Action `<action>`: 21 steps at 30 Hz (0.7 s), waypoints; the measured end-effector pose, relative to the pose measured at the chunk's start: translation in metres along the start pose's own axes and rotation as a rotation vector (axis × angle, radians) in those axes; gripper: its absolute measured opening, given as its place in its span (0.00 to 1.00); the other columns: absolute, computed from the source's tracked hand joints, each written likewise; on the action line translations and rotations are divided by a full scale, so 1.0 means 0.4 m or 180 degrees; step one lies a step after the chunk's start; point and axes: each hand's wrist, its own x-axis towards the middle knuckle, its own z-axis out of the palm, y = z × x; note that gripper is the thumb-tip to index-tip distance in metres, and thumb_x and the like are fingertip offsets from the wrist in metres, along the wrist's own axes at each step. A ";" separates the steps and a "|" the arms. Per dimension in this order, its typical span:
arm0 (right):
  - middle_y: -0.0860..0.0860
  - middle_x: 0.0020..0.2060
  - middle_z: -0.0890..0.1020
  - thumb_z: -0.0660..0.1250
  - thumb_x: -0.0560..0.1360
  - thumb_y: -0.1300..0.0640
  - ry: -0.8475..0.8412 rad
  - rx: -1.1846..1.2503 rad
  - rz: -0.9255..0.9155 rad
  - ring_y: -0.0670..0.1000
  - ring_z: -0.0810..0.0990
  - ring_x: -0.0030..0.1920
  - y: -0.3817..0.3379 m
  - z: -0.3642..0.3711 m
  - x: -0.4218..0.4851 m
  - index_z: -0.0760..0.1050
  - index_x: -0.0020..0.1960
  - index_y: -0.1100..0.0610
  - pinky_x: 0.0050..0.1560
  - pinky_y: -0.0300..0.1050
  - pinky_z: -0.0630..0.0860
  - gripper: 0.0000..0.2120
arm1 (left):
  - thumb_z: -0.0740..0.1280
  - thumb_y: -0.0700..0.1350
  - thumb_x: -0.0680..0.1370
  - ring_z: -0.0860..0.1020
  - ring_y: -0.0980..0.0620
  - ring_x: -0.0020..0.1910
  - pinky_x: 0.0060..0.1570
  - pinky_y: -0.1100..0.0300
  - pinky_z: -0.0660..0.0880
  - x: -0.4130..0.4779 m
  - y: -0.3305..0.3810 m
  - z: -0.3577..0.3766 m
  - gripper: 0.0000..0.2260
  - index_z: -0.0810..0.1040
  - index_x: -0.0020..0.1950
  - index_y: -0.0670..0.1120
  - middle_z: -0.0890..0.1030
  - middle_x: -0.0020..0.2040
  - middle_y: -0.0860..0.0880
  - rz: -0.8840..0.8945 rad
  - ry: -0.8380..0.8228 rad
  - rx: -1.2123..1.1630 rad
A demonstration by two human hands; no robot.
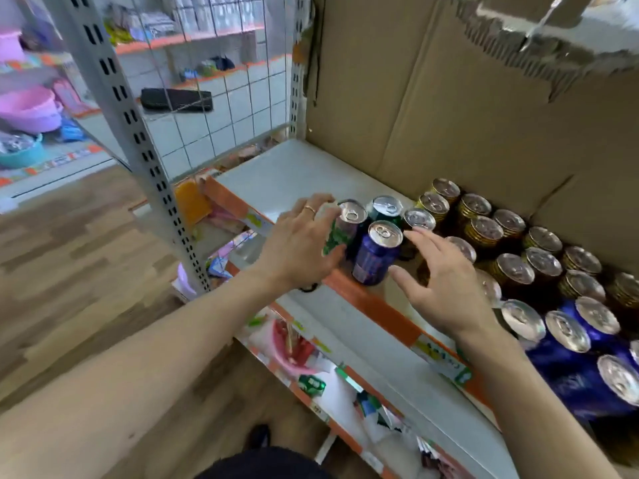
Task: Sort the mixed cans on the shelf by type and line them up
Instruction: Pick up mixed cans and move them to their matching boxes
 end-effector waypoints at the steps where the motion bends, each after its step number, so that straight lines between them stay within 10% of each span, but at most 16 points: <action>1: 0.52 0.72 0.71 0.68 0.75 0.44 0.0023 0.0029 0.0041 0.53 0.67 0.72 -0.010 0.011 0.012 0.67 0.74 0.54 0.74 0.53 0.62 0.30 | 0.69 0.54 0.73 0.72 0.41 0.64 0.55 0.46 0.75 0.009 -0.020 0.001 0.25 0.73 0.68 0.45 0.71 0.70 0.45 -0.0008 -0.0072 -0.0084; 9: 0.53 0.69 0.73 0.73 0.73 0.49 0.0109 0.0195 0.0491 0.54 0.70 0.69 -0.068 0.067 0.052 0.67 0.73 0.56 0.71 0.54 0.68 0.32 | 0.73 0.49 0.76 0.71 0.48 0.70 0.68 0.50 0.69 0.078 -0.094 0.017 0.34 0.60 0.77 0.49 0.69 0.74 0.49 -0.0057 -0.0871 -0.1361; 21: 0.51 0.63 0.77 0.76 0.71 0.58 0.0251 0.0673 0.0789 0.51 0.75 0.63 -0.077 0.102 0.068 0.67 0.68 0.53 0.62 0.42 0.71 0.29 | 0.68 0.39 0.79 0.68 0.56 0.67 0.62 0.57 0.71 0.113 -0.114 0.045 0.28 0.62 0.75 0.51 0.70 0.72 0.49 -0.0157 -0.1380 -0.2508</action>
